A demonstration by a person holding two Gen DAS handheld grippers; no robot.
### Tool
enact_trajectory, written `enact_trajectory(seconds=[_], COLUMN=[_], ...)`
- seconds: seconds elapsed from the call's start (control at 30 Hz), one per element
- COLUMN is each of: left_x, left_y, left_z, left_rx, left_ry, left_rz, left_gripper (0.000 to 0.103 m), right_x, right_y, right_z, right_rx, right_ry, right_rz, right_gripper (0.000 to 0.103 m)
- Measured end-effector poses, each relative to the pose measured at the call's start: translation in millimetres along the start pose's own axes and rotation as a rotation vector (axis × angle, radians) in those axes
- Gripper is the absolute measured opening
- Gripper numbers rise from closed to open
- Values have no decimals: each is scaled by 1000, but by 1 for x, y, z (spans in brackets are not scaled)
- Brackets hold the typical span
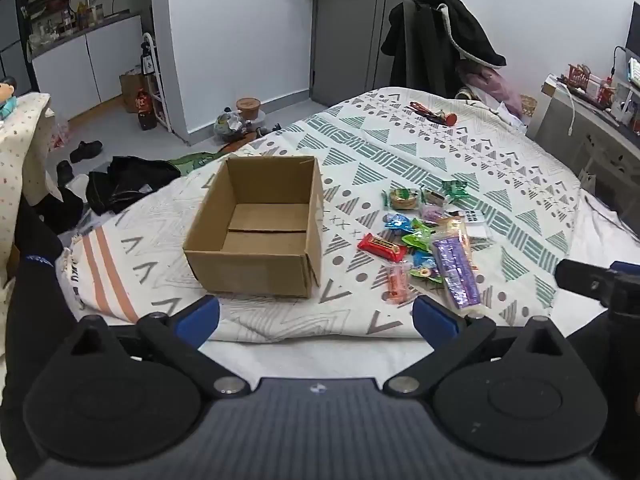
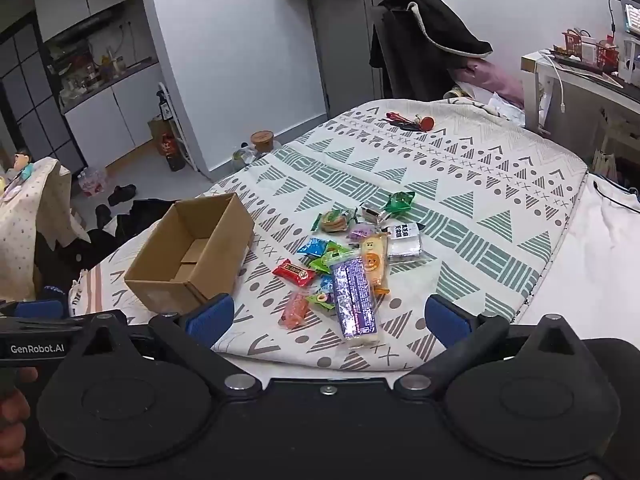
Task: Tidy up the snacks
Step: 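Move both tools toward the snack pile beside the cardboard box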
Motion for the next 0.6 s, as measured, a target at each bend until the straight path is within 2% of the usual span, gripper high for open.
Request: enact_trajectory(seconds=[0.1,0.6], left_x=[2,3], left_y=[0,9], left_z=[-2,-6], left_rx=[-15,24], left_ry=[-9,-3], left_rz=[1,-20], left_gripper=[102,102], right_x=[1,3], right_y=[3,11], right_z=[2,5], right_rx=[8,8], right_ry=[0,20], right_rz=[-4,-27], right_gripper=[103,103])
Point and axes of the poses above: each gripper's, at about its wrist camera, not at the fingertips, and y roughly against the way its jaws point, z to its left, x to its underside, the point moved 8 cm from there along -y, roughly the way its jaws point, and after that the axes turned 8 degrees about x, right-handed, at the moved point
